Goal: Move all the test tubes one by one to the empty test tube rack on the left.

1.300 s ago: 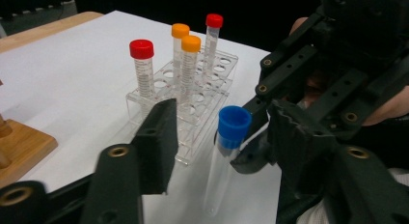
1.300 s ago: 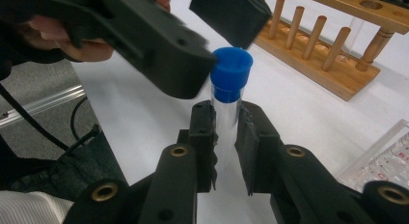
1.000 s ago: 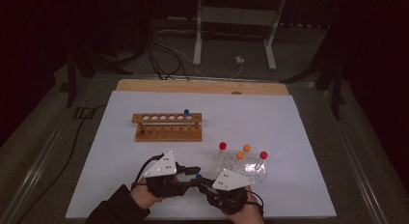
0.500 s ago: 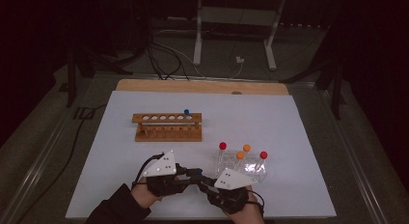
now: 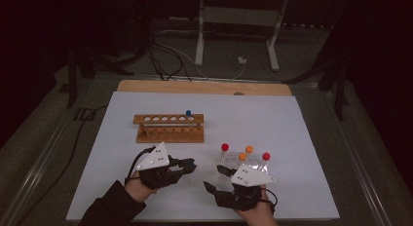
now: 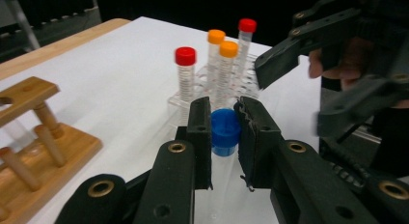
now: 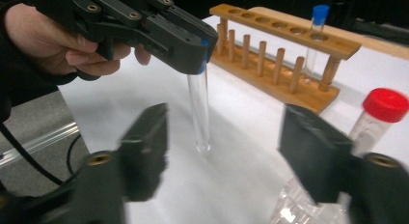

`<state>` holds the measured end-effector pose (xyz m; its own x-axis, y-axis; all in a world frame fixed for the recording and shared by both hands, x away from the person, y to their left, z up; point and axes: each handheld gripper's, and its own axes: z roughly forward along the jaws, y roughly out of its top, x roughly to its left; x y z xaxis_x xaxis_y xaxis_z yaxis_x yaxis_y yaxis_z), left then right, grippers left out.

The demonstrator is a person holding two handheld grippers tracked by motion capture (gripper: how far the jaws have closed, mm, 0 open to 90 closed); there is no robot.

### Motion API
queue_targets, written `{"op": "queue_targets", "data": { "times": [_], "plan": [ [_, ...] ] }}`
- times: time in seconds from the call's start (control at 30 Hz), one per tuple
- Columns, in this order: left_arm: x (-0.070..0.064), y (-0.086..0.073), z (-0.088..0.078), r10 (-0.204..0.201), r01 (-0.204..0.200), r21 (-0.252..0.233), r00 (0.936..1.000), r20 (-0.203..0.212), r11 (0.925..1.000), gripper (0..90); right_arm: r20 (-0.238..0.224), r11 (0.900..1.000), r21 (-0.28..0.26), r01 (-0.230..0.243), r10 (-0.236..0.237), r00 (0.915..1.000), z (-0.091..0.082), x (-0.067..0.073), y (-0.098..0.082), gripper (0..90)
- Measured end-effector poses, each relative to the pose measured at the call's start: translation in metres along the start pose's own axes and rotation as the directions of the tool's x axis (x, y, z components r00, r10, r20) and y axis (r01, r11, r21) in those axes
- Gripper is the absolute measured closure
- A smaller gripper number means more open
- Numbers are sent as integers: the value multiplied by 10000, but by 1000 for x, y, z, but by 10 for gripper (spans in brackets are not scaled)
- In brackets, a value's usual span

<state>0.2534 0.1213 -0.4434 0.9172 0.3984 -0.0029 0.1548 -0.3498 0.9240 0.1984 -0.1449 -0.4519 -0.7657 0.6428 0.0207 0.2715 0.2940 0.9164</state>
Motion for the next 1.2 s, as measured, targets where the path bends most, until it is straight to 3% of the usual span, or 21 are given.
{"op": "queue_targets", "data": {
  "times": [0.33,0.43,0.73,0.8,1.0,1.2],
  "plan": [
    [18,12,-7,95,-96,-7,9984,-558,10000,776,266,9999,-160,43,-38,9996,-4,-4,1,37],
    [24,20,-8,191,-192,-3,9974,-695,9998,776,214,9997,-243,-55,60,9998,-7,-6,2,1],
    [46,43,-15,381,-388,-27,9908,-1298,9992,775,-119,9979,-633,-154,146,9998,-15,-11,3,0],
    [50,47,-16,349,-373,-132,9886,-1464,9992,776,-387,9964,-822,-209,178,9991,-18,-12,3,0],
    [63,52,-14,296,-325,-126,9821,-1859,9994,776,-284,9954,-940,-164,138,9995,-20,-13,4,0],
    [77,65,-14,194,-313,-492,9740,-2258,9983,776,-168,9952,-967,-169,154,9997,-21,-14,3,0]
  ]
}}
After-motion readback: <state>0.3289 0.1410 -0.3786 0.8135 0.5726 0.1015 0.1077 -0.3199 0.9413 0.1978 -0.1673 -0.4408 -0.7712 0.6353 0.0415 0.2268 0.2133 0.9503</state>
